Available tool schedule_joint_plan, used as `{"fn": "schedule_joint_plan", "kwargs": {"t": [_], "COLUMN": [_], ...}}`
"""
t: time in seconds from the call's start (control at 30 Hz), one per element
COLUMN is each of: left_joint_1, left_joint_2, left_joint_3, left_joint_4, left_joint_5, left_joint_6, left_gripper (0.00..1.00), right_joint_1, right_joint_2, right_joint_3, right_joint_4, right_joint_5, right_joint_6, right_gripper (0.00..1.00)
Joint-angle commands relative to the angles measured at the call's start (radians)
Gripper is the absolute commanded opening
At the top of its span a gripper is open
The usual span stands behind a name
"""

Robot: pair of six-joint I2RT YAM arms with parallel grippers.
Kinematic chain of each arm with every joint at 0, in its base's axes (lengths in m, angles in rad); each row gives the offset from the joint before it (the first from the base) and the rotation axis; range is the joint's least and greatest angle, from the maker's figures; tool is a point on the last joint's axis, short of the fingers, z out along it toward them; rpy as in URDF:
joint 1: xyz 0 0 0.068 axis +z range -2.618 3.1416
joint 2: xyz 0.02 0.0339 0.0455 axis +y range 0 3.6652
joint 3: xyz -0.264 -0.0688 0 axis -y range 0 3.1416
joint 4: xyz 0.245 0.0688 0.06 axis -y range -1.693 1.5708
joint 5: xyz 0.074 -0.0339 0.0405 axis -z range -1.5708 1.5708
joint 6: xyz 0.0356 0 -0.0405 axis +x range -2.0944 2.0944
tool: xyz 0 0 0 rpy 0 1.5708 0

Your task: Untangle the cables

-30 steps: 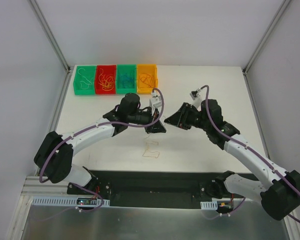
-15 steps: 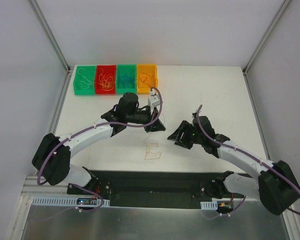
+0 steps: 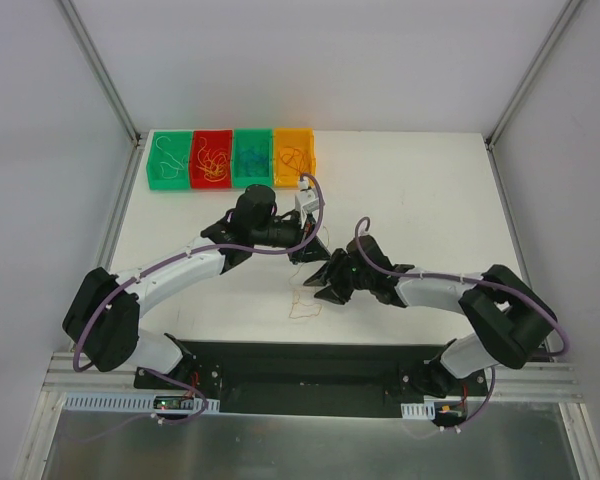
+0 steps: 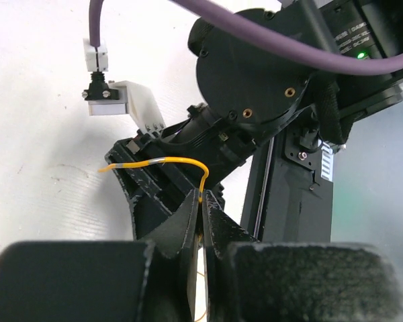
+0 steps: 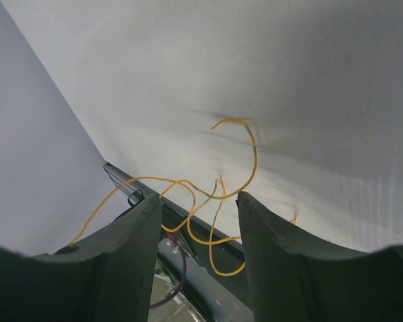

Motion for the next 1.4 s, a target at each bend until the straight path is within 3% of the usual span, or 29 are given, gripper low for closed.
{"fn": "schedule_joint_plan", "kwargs": {"t": [0.0,0.27,0.37,0.47,0.53,0.73,0.87,1.07,1.37], "left_joint_1": [-0.004,-0.002,-0.004,-0.002,0.005,0.039,0.067,0.090,0.192], "left_joint_2": [-0.038,-0.049,-0.066,-0.121,-0.176,-0.374,-0.452,-0.479,-0.609], "left_joint_3": [0.020,0.018,0.023,0.015,0.004,-0.066,-0.088,-0.097,-0.163], "left_joint_4": [0.038,0.042,0.023,-0.014,-0.043,-0.077,-0.071,-0.066,0.009], "left_joint_5": [0.025,0.030,0.005,-0.097,-0.214,-0.784,-1.036,-1.155,-1.342], "left_joint_6": [-0.007,-0.013,0.005,0.054,0.088,0.148,0.191,0.226,0.214], "left_gripper": [0.00,0.00,0.00,0.00,0.00,0.00,0.00,0.00,0.00], "right_joint_1": [0.012,0.014,0.009,-0.024,-0.069,-0.309,-0.475,-0.716,-0.877], "right_joint_2": [0.055,0.165,0.166,0.120,0.062,-0.197,-0.412,-0.679,-0.762], "right_joint_3": [0.037,0.034,0.009,-0.026,-0.071,-0.181,-0.161,-0.069,0.029], "right_joint_4": [0.113,0.215,0.267,0.270,0.268,0.172,-0.067,-0.371,-0.704], "right_joint_5": [0.015,0.019,0.030,0.029,0.027,-0.054,-0.070,-0.047,0.125], "right_joint_6": [0.121,0.222,0.241,0.216,0.179,0.017,-0.182,-0.397,-0.663], "right_gripper": [0.51,0.40,0.15,0.00,0.00,0.00,0.00,0.00,0.00]}}
